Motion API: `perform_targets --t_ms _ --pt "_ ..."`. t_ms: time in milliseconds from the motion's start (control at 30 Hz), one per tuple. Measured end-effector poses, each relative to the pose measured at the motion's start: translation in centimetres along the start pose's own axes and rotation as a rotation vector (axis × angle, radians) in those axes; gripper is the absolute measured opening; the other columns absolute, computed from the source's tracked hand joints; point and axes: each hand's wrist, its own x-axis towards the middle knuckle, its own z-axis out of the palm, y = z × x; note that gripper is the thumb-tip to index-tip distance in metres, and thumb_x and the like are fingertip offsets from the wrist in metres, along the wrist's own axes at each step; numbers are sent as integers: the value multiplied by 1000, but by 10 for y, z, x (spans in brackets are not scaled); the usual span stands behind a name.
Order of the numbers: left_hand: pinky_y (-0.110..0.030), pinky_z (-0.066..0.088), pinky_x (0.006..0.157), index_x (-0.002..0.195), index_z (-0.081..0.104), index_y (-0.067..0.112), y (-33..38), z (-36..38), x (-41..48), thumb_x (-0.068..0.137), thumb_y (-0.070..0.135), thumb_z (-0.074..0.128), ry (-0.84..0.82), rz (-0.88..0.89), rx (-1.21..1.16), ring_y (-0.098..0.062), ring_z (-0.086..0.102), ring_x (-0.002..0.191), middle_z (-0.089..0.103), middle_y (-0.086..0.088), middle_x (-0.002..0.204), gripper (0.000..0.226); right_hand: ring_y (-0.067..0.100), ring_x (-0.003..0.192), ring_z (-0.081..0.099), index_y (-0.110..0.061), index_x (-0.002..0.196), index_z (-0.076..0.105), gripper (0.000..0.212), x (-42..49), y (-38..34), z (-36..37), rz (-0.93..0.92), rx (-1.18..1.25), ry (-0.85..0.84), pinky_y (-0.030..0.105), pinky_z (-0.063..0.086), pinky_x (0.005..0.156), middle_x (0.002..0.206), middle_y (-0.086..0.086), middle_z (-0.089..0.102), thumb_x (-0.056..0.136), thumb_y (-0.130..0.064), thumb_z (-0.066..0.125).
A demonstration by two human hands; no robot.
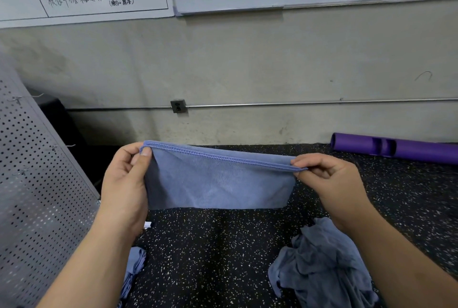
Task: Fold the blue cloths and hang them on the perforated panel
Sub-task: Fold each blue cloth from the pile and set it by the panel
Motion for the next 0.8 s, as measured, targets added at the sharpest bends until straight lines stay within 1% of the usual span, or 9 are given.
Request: perform_targets --t_ms 100,167,267,367,433,500,633,733,800 --pt "-34 46 87 106 71 24 0 0 1 108 26 62 21 8 -4 -16 57 93 65 -4 97 10 20 96 78 3 90 76 19 0 1 5 37 67 23 23 61 88 100 11 81 89 20 69" --pt "-30 46 84 105 71 24 1 1 1 108 25 61 38 11 -3 -10 60 87 68 4 92 10 19 96 76 0 87 75 22 0 2 7 50 80 40 24 61 89 99 11 80 89 21 67" --pt "-24 47 79 106 70 23 0 1 2 108 24 61 55 18 -5 -4 61 82 70 8 87 10 18 95 74 -5 83 76 29 -1 3 10 44 74 69 26 60 89 99 10 79 87 22 66" --pt "-15 50 72 105 70 23 2 1 1 109 23 60 64 28 -11 -1 62 78 70 10 84 11 16 100 75 -3 83 76 27 -1 0 13 2 70 78 21 58 88 101 8 80 86 22 68" --pt "-11 50 69 105 69 22 2 1 1 109 22 59 72 33 -4 0 62 76 70 11 82 10 18 106 76 0 84 76 24 0 -2 13 -29 63 78 23 58 92 104 8 80 85 23 68" --pt "-13 51 69 111 69 18 1 0 2 109 23 60 75 38 8 0 63 76 69 11 83 10 21 110 75 2 85 74 22 1 -3 12 -33 85 84 25 59 94 107 9 81 86 23 68" --pt "-21 51 75 125 65 8 2 -1 2 107 23 63 76 68 28 -5 63 80 72 9 86 23 25 110 76 1 87 71 20 3 -6 10 1 171 101 29 60 95 107 14 80 87 20 69" --pt "-18 55 72 129 62 7 5 0 -1 108 21 62 80 77 17 -6 68 81 77 6 88 26 26 107 75 -5 87 72 24 4 -7 10 11 205 101 31 60 97 105 16 79 86 19 71" --pt "-19 54 71 130 62 8 6 1 -2 108 21 62 86 82 17 -7 69 81 78 5 88 26 25 105 75 -7 89 73 29 5 -8 10 31 233 106 28 60 95 104 15 79 85 21 71"
